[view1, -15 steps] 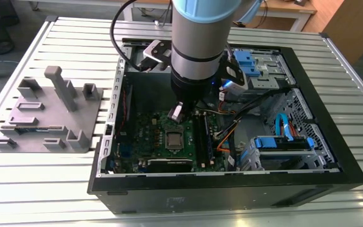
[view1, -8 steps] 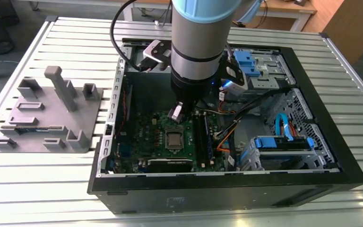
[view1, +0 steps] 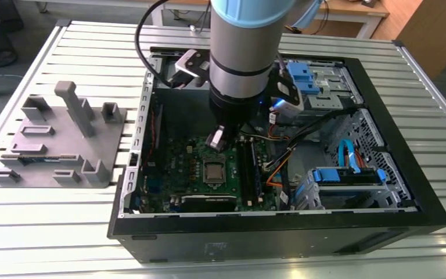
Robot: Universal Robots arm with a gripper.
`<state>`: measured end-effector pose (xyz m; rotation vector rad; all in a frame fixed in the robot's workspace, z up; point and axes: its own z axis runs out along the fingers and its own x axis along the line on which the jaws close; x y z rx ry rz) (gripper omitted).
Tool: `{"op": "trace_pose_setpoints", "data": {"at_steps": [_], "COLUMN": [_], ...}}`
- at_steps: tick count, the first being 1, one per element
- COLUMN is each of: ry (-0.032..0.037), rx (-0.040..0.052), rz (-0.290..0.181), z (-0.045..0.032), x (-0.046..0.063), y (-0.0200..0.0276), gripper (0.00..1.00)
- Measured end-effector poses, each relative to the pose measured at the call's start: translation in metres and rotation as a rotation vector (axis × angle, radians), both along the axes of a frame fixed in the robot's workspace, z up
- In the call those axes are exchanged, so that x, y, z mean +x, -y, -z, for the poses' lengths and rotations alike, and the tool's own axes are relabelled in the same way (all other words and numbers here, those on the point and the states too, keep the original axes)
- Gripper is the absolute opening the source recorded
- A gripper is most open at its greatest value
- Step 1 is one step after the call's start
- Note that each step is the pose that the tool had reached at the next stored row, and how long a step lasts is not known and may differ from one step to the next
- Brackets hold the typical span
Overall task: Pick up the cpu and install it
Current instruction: 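Close the cpu cover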
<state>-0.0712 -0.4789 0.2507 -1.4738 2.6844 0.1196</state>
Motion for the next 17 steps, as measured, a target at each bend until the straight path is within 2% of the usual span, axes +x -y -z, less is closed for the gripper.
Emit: {"op": "trace_pose_setpoints", "data": {"at_steps": [6,7,9,17], "ry": [0.0001,0.0001,-0.0002,0.0], "rx": [-0.0381,-0.0412,-0.0441,-0.0439], "rz": [0.0,0.0,0.0,0.0], "z": [0.001,0.0013,0.0017,0.0019], "x": [-0.0019,-0.0025,-0.0035,-0.0043], "y": [0.0,0.0,0.0,0.0], "gripper": [0.11,0.11,0.11,0.11]}}
